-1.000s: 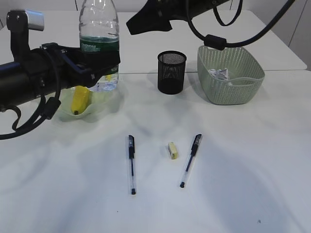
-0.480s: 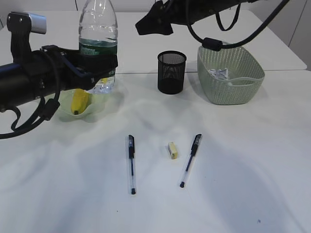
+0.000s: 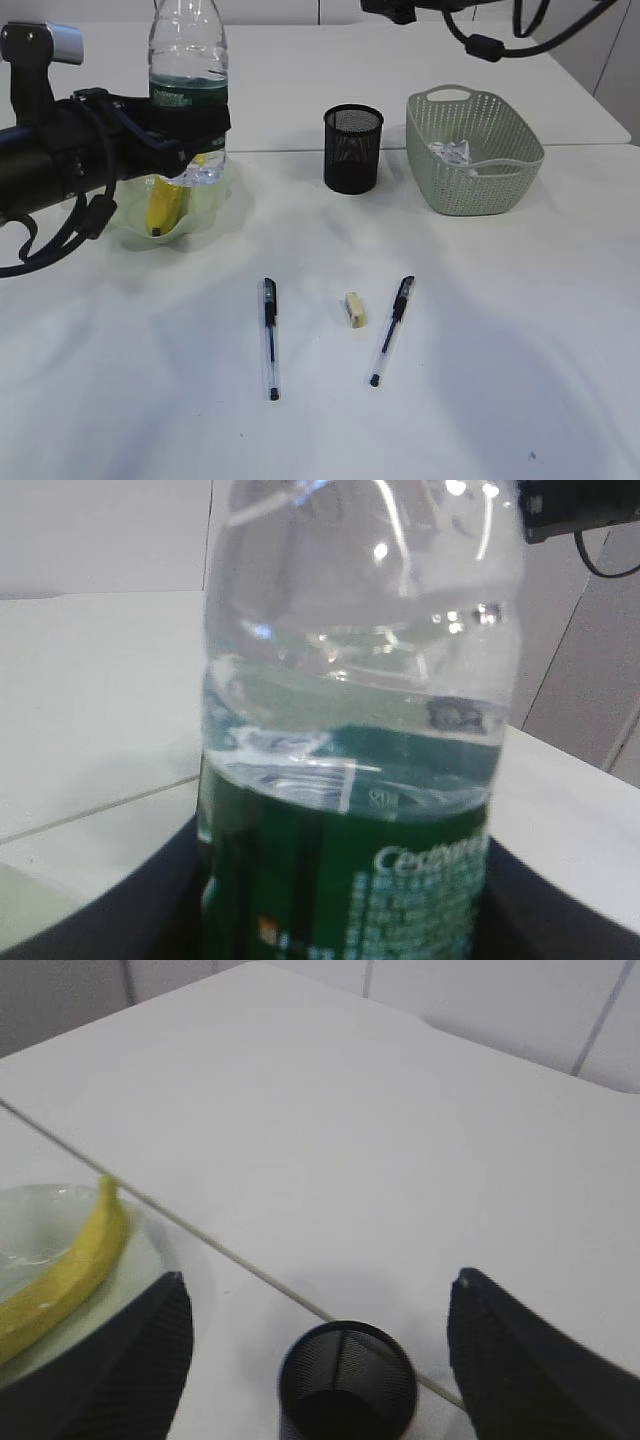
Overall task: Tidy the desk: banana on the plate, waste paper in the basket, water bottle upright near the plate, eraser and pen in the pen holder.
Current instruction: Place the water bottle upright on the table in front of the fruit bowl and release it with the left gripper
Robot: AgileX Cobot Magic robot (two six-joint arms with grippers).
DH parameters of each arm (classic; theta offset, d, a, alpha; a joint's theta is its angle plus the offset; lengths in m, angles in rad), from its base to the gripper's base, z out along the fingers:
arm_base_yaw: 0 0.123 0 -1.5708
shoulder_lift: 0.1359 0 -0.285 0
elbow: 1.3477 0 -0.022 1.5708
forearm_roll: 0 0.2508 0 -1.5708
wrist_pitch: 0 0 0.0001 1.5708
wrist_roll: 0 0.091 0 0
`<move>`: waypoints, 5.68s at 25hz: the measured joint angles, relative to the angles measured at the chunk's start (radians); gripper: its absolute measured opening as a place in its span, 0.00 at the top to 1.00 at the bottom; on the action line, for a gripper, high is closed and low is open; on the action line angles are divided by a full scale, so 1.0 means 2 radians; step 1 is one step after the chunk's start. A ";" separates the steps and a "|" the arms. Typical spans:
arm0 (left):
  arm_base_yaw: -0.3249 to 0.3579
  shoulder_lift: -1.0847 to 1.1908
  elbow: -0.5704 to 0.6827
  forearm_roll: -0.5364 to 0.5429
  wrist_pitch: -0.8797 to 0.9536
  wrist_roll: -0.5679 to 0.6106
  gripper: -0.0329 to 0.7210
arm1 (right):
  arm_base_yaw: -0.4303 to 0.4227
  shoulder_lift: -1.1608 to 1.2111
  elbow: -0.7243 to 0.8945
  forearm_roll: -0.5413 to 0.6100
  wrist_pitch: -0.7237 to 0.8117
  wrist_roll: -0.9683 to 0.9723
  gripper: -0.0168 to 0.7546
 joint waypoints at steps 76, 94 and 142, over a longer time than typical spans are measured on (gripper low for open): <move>0.106 0.001 0.055 -0.004 -0.076 0.072 0.43 | -0.003 -0.191 0.533 -0.053 -0.549 0.208 0.21; 0.234 0.001 0.146 -0.024 -0.085 0.175 0.43 | -0.003 -0.191 0.533 -0.053 -0.574 0.210 0.21; 0.153 0.048 0.167 0.102 -0.085 0.159 0.43 | -0.003 -0.167 0.533 -0.053 -0.619 0.210 0.21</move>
